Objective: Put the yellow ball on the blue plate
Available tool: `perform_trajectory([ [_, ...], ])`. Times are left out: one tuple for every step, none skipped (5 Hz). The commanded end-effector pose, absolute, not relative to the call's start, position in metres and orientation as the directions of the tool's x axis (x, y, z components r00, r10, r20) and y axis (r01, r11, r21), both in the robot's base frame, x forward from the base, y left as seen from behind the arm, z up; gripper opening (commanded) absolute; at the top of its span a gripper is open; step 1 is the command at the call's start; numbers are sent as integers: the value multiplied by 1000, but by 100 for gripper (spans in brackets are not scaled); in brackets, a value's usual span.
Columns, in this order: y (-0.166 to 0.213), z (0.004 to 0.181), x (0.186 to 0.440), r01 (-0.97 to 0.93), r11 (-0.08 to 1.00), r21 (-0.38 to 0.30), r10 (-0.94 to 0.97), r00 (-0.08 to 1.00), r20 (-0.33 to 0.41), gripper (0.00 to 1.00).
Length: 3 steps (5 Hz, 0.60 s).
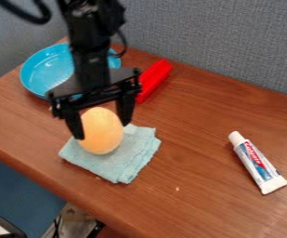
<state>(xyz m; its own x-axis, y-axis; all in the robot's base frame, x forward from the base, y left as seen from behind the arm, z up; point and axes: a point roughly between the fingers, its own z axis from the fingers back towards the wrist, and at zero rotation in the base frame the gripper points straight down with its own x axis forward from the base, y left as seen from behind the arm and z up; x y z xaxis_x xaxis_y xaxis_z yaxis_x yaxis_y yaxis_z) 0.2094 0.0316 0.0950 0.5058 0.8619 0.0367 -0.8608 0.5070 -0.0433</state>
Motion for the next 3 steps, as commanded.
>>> perform_trajectory([
  [38, 87, 209, -912, 392, -117, 920, 386, 71, 100],
  [41, 73, 211, -927, 338, -164, 941, 330, 77, 100],
  [43, 62, 215, -931, 318, -181, 948, 306, 90, 100],
])
